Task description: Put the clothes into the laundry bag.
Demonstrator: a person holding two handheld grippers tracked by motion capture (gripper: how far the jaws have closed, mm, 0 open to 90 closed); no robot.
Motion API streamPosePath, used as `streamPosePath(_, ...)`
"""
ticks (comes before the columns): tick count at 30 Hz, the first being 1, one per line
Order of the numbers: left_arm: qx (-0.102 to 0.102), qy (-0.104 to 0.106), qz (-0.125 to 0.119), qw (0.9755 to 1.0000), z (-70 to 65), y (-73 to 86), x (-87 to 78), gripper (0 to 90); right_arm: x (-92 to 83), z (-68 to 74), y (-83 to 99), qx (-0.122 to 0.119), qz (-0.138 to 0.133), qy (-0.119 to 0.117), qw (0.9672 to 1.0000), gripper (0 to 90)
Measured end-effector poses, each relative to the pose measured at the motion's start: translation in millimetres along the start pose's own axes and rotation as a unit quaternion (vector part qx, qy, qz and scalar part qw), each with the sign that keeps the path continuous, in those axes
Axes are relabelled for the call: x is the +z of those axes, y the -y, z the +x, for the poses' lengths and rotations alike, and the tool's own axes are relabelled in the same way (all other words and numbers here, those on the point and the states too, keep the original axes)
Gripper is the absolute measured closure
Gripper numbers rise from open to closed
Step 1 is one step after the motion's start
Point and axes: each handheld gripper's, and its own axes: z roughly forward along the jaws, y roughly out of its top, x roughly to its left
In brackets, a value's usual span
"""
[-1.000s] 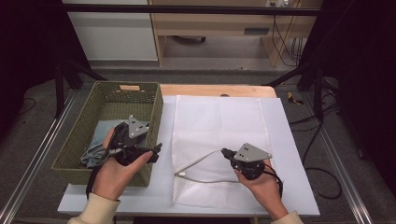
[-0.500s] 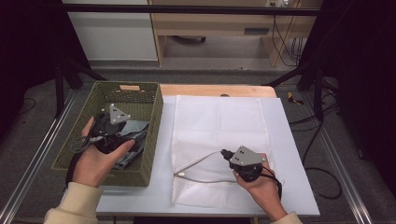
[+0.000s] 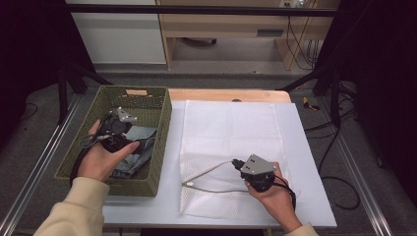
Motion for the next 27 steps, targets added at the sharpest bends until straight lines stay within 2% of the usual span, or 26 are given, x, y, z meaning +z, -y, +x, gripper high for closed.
streamPosePath(11, 0.003, 0.015, 0.024, 0.9996, 5.7, 5.5, 27.7, 9.7, 1.5, 0.3, 0.6, 0.001, 0.004, -0.005, 1.0, 88.3)
streamPosePath(16, 0.018, 0.021, 0.057, 0.998, 7.2, 13.5, 45.9, 9.7, 1.1, -0.2, 0.7, 0.005, 0.002, -0.013, 0.9999, 87.2)
streamPosePath(21, 0.017, 0.036, 0.071, 0.9967, 10.0, 16.9, 58.1, 9.1, 2.7, -0.2, 1.7, 0.006, 0.007, -0.014, 0.9999, 87.2)
streamPosePath(25, 0.02, 0.046, 0.072, 0.9961, 10.1, 17.5, 64.3, 8.2, 3.3, 0.3, 1.9, 0.003, 0.011, -0.014, 0.9998, 87.4)
streamPosePath(27, 0.026, 0.043, 0.08, 0.9956, 10.8, 18.6, 67.1, 8.1, 3.2, 0.3, 1.9, 0.003, 0.012, -0.014, 0.9998, 87.4)
